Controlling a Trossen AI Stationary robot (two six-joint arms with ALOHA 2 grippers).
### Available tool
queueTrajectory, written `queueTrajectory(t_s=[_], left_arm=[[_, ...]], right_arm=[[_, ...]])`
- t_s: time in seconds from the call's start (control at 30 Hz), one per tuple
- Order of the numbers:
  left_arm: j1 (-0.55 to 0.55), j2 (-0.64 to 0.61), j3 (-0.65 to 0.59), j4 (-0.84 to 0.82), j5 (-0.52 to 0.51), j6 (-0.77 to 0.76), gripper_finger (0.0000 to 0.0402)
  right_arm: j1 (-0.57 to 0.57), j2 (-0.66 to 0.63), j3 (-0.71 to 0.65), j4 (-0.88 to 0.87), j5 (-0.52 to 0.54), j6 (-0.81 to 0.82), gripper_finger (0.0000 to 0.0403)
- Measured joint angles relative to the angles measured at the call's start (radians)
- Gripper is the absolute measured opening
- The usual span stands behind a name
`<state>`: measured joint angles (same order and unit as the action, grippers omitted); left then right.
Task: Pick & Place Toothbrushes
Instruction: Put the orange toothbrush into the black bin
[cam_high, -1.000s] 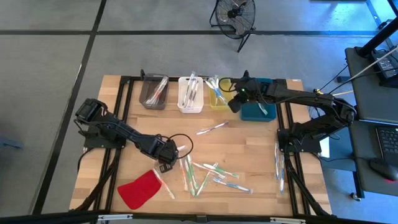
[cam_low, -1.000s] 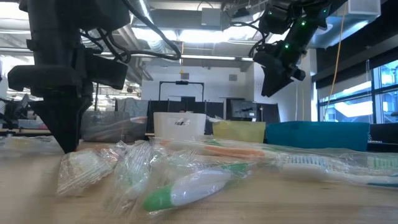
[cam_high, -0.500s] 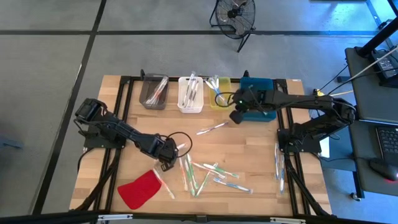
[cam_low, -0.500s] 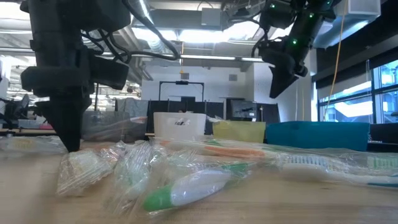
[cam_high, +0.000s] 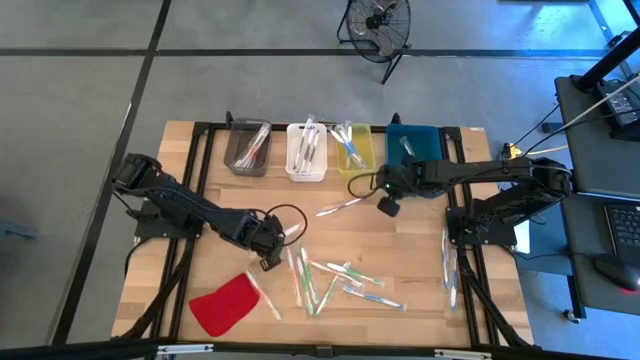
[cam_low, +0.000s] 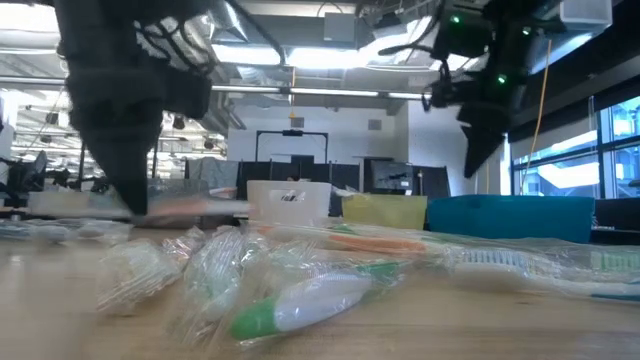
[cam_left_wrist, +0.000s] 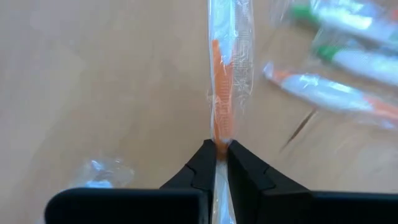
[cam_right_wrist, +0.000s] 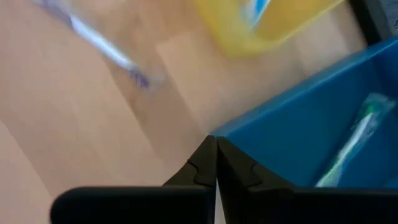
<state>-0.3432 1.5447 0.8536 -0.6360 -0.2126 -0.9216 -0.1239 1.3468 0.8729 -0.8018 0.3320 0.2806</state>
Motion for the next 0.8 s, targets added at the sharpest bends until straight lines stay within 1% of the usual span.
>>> queueTrajectory(t_s=[0.17,0.37,0.47,0.57,0.7,0.8], left_arm=[[0.023,-0.075,0.0,-0.007,-0.042,0.0,0.0022],[0.062,-0.173,0.0,-0.032,-0.127,0.027,0.0022],[0.095,-0.219,0.001,-0.059,-0.172,0.05,0.0022],[0.137,-0.264,0.001,-0.08,-0.253,0.059,0.0022],[0.202,-0.313,0.002,-0.092,-0.346,0.11,0.0022],[0.261,-0.342,0.002,-0.091,-0.413,0.144,0.0022]], right_arm=[[0.055,0.0,-0.079,0.046,-0.007,0.059,0.0004],[0.125,0.0,-0.146,0.101,-0.008,0.134,0.0022],[0.163,0.0,-0.165,0.114,-0.008,0.177,0.0023],[0.205,-0.001,-0.175,0.126,-0.008,0.227,0.0016],[0.269,-0.001,-0.177,0.144,-0.008,0.284,0.0004],[0.315,-0.001,-0.177,0.178,-0.004,0.313,0.0006]])
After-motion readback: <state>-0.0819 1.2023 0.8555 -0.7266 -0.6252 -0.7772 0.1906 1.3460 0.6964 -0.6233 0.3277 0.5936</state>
